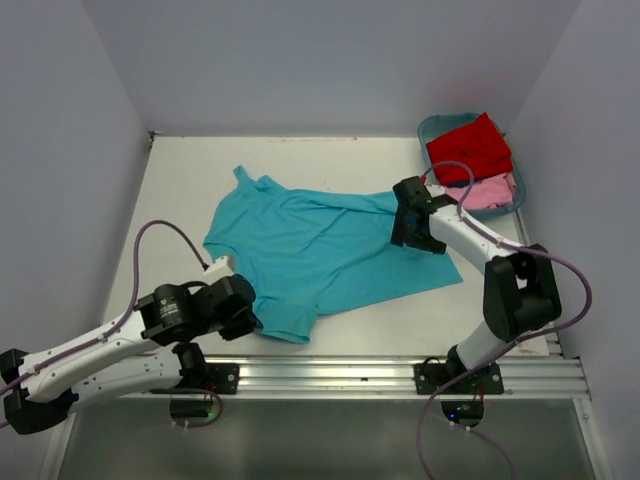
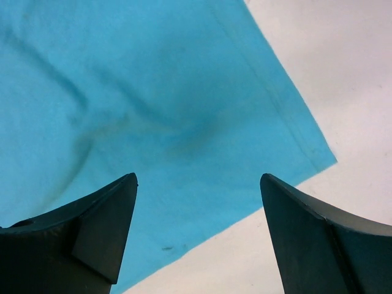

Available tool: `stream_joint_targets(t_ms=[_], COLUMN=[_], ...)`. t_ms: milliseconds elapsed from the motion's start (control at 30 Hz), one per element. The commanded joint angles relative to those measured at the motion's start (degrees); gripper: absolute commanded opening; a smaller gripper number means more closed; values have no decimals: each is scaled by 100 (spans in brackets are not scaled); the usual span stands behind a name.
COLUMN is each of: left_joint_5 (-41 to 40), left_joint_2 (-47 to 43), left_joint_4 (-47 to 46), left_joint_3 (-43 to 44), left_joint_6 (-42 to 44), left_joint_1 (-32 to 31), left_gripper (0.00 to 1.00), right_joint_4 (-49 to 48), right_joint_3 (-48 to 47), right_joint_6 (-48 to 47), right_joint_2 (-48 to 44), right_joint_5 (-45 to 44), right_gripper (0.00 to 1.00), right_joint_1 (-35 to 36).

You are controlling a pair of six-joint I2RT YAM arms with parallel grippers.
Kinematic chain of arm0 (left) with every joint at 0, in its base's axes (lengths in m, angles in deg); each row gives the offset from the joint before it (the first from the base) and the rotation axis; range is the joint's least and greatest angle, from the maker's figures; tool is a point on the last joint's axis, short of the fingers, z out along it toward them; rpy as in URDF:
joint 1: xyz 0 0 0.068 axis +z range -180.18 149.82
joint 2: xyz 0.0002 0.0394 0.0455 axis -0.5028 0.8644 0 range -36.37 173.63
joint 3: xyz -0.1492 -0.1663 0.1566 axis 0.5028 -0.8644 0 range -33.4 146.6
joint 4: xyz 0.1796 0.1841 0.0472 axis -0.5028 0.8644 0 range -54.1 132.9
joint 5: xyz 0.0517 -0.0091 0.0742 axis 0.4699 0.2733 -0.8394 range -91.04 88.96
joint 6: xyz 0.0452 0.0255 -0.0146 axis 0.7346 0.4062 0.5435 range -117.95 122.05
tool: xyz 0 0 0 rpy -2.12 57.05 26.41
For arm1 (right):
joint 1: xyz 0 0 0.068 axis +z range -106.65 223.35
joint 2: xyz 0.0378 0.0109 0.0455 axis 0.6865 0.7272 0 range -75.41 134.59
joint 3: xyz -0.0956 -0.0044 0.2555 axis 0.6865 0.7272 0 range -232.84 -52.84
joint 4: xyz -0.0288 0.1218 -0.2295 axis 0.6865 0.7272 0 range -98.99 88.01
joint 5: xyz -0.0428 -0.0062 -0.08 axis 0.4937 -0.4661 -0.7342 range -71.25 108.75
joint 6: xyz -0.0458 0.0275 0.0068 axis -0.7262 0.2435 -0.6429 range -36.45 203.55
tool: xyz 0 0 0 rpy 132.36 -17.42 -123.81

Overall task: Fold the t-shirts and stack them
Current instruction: Flatten out the tshirt

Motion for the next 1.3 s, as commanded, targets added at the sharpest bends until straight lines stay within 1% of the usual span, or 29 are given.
stream_joint_targets(t_ms=[0, 133, 200, 300, 433, 600, 667, 767, 867, 900, 1000, 1033, 1100, 1133, 1167, 1200, 1233, 1267], left_joint_5=[-256, -862, -1230, -1504, -1873, -2461, -2568, -2463, -1867, -1438, -743, -635, -590, -677, -791, -1071, -1256, -1450], left_joint_2=[113, 158, 105, -35, -53, -36, -9, 79, 123, 131, 79, 0, -105, -210, -255, -290, -308, -308], left_joint_4=[184, 702, 984, 1090, 1090, 1090, 1090, 1090, 1011, 941, 651, 485, 352, 360, 352, 352, 352, 343], left_joint_3=[414, 1098, 1292, 1618, 1820, 2197, 2260, 2278, 2103, 1823, 1121, 996, 863, 897, 985, 1029, 1064, 1099], left_joint_6=[-40, -14, -110, -93, 118, 434, 583, 759, 698, 689, 541, 453, 374, 295, 242, 250, 276, 346], left_joint_1=[-23, -23, -23, -14, -14, -14, -14, -14, -14, -14, -14, -14, -14, -14, -14, -14, -14, -14], left_gripper=[0, 0, 0, 0, 0, 0, 0, 0, 0, 0, 1, 17, 36, 53, 67, 76, 92, 100], right_joint_4=[267, 127, 100, 100, 223, 276, 267, 407, 557, 574, 610, 610, 592, 549, 522, 496, 443, 417], right_joint_3=[478, 1279, 1647, 1895, 1905, 1676, 1554, 1167, 789, 640, 402, 349, 244, 217, 182, 164, 138, 77], right_joint_6=[418, 919, 1226, 1500, 1553, 1333, 1193, 1096, 982, 947, 823, 762, 700, 665, 630, 621, 560, 533], right_joint_2=[-355, -811, -1057, -1321, -1576, -1673, -1630, -1498, -1445, -1445, -1366, -1331, -1243, -1208, -1190, -1121, -1085, -1033], right_joint_5=[-439, -353, -308, -308, -361, -264, -202, -211, -255, -272, -334, -334, -308, -282, -273, -264, -255, -238], right_gripper=[86, 84, 82, 81, 81, 81, 81, 81, 82, 82, 84, 84, 85, 85, 85, 85, 85, 85], right_joint_1=[-10, -10, -10, -10, -10, -10, -1, -1, -1, -1, -10, -1, -10, -10, -10, -1, -1, -1])
